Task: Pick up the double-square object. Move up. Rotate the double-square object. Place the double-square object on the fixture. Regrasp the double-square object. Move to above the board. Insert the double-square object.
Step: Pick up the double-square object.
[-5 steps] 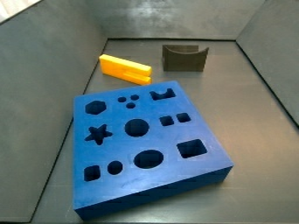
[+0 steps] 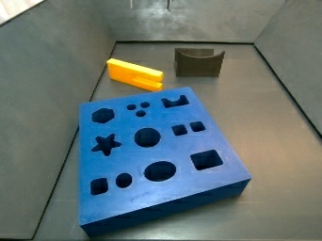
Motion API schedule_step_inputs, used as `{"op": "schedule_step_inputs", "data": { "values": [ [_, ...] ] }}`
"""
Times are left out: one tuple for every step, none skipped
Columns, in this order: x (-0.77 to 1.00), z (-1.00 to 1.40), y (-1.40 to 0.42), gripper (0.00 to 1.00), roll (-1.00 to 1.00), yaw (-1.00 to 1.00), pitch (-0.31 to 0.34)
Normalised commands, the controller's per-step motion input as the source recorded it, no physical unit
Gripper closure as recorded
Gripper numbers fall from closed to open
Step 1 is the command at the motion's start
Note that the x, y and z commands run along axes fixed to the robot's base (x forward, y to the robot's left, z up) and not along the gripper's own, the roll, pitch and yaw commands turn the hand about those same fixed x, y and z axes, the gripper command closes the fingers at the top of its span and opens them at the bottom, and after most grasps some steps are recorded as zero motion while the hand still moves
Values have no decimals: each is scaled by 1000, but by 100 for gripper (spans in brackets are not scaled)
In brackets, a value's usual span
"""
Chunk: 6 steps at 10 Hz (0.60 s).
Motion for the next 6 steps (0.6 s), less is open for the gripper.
{"op": "schedule_step_inputs", "data": {
  "values": [
    [-131, -294, -271, 0, 0, 863, 4],
    [-154, -334, -309, 0, 34, 883, 0],
    [-163, -331, -334, 0, 36, 857, 0],
    [-163, -331, -331, 0, 34, 857, 0],
    [-163, -337, -331, 0, 39, 857, 0],
    [-157, -369, -329, 0, 49, 871, 0]
  ]
}}
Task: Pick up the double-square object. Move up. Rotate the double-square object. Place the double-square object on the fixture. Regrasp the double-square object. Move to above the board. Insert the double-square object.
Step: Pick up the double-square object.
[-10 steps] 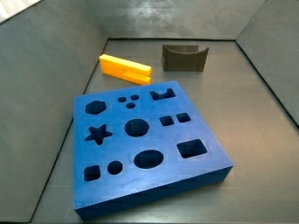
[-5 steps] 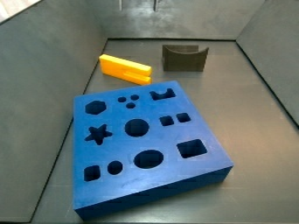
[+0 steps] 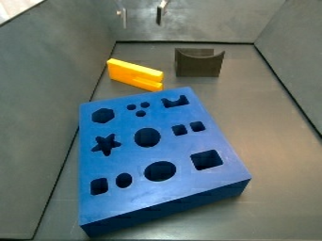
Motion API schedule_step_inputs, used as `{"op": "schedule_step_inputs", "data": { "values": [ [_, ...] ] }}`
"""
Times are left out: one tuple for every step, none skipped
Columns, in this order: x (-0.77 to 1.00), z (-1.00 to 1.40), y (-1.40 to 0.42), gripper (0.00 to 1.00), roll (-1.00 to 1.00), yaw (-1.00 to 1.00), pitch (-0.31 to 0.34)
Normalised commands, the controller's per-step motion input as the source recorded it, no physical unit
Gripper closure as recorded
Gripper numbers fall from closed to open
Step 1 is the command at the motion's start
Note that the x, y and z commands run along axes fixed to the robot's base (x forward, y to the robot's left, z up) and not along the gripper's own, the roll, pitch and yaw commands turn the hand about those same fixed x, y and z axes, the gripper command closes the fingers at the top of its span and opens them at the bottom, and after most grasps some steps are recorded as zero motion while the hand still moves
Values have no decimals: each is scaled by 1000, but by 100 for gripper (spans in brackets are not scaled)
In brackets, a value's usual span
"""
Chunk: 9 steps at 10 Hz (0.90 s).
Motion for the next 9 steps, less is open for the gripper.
{"op": "schedule_step_inputs", "data": {
  "values": [
    [-146, -420, -323, 0, 63, 883, 0],
    [-151, -357, -320, 0, 1, 814, -27],
    [-463, -391, -243, 0, 0, 611, -241],
    [-306, -380, -220, 0, 0, 537, -224],
    [-231, -466, -243, 0, 0, 434, -144],
    [-317, -574, -214, 0, 0, 409, -140],
    [-334, -640, -123, 0, 4, 386, -139],
    [-323, -660, -43, 0, 0, 369, -167],
    [-143, -689, 0, 0, -20, 343, -161]
  ]
}}
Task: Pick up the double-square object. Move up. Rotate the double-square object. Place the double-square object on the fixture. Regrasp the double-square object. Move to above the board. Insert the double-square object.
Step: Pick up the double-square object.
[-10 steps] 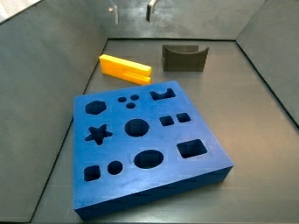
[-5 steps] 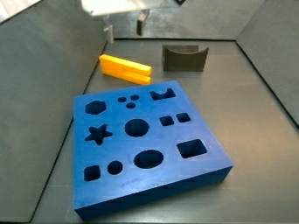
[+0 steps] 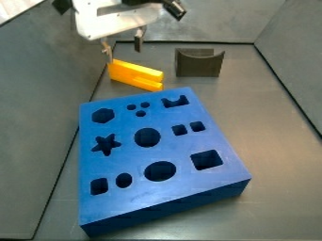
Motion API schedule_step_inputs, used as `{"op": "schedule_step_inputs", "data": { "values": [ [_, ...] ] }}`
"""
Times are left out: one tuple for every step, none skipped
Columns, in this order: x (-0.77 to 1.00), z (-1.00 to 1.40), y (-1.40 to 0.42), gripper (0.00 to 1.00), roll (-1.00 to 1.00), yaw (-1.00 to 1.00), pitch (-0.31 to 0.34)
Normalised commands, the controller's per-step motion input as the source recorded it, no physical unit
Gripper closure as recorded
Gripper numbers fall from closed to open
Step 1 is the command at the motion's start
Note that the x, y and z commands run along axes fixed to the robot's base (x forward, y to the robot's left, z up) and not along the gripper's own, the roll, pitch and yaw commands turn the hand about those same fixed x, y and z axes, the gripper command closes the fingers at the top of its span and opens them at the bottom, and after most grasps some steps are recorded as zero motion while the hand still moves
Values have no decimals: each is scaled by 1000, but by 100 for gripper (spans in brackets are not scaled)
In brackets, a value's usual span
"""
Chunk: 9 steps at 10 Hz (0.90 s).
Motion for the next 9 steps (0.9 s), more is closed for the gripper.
{"op": "schedule_step_inputs", "data": {
  "values": [
    [-100, -717, 0, 0, -11, 294, -141],
    [-74, -754, -14, 0, 0, 269, -113],
    [-11, -777, -46, 0, 0, 269, -93],
    [0, -854, -80, 0, 0, 249, -87],
    [-23, -931, -94, 0, 0, 249, -97],
    [-66, -977, -91, 0, 17, 243, -104],
    [-103, -626, 0, 0, 19, 220, -109],
    [0, 0, 0, 0, -4, 0, 0],
    [0, 0, 0, 100, 0, 0, 0]
  ]
}}
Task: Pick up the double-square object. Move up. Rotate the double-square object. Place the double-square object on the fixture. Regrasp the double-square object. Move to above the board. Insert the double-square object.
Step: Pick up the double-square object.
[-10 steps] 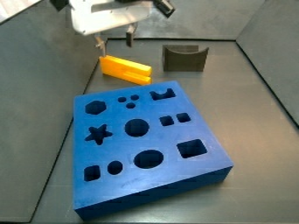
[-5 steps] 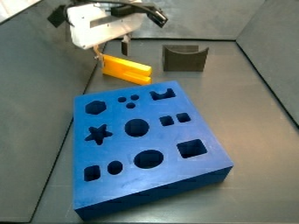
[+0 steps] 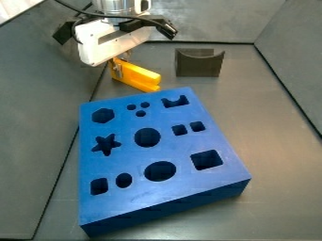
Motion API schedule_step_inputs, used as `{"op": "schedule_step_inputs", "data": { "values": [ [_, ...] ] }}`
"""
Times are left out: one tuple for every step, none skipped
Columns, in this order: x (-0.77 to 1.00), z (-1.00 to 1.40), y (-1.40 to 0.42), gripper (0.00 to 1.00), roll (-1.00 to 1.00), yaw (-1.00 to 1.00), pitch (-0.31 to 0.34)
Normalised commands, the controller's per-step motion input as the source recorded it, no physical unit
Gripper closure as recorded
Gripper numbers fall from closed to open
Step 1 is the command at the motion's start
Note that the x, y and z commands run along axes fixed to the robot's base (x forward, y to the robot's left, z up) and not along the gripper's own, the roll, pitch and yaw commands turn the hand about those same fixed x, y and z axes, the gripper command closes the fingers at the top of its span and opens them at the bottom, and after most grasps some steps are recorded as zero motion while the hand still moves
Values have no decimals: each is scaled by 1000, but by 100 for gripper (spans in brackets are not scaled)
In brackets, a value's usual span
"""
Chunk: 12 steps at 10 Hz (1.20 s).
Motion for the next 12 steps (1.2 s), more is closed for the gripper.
{"op": "schedule_step_inputs", "data": {
  "values": [
    [0, 0, 0, 100, 0, 0, 0],
    [0, 0, 0, 100, 0, 0, 0],
    [0, 0, 0, 100, 0, 0, 0],
    [0, 0, 0, 100, 0, 0, 0],
    [0, 0, 0, 100, 0, 0, 0],
    [0, 0, 0, 100, 0, 0, 0],
    [0, 0, 0, 100, 0, 0, 0],
    [0, 0, 0, 100, 0, 0, 0],
    [0, 0, 0, 100, 0, 0, 0],
    [0, 0, 0, 100, 0, 0, 0],
    [0, 0, 0, 100, 0, 0, 0],
    [0, 0, 0, 100, 0, 0, 0]
  ]
}}
